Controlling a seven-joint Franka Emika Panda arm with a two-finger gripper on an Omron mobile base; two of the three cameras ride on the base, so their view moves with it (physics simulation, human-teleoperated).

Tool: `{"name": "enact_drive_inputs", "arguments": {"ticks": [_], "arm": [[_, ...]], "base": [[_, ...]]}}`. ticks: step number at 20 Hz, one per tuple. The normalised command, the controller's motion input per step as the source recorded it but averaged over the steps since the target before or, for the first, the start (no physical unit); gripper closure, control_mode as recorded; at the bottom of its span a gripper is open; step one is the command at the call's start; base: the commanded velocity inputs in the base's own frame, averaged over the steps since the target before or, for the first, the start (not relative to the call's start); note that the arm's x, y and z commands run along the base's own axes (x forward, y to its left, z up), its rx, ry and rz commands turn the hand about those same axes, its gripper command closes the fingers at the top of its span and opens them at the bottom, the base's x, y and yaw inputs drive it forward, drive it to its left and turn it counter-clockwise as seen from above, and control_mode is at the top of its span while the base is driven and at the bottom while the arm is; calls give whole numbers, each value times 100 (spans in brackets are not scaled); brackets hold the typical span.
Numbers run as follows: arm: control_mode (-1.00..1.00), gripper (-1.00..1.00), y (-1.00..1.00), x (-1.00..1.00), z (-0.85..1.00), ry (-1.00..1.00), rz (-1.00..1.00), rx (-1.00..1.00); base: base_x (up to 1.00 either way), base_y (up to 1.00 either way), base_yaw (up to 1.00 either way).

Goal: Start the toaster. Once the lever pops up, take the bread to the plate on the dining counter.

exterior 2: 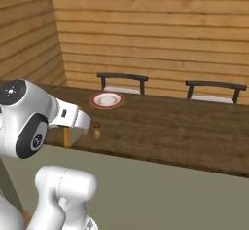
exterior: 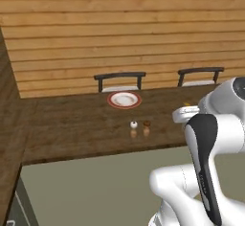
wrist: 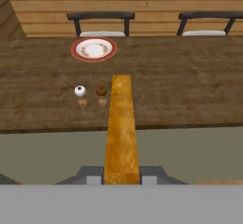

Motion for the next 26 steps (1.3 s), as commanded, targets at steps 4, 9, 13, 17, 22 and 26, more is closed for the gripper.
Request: {"name": "enact_drive_inputs", "arguments": {"ticks": [4, 9, 13, 17, 22, 26], "arm": [[100, 100, 0, 0, 0, 0, 0, 0], [100, 100, 0, 0, 0, 0, 0, 0], [100, 100, 0, 0, 0, 0, 0, 0], [100, 100, 0, 0, 0, 0, 0, 0], [-100, 100, 0, 22, 0, 0, 1, 0], [-100, 100, 0, 94, 0, 0, 11, 5]], "base": [[51, 0, 5], [46, -1, 1], [44, -1, 1], [45, 0, 3], [27, 0, 2], [0, 0, 0]]}}
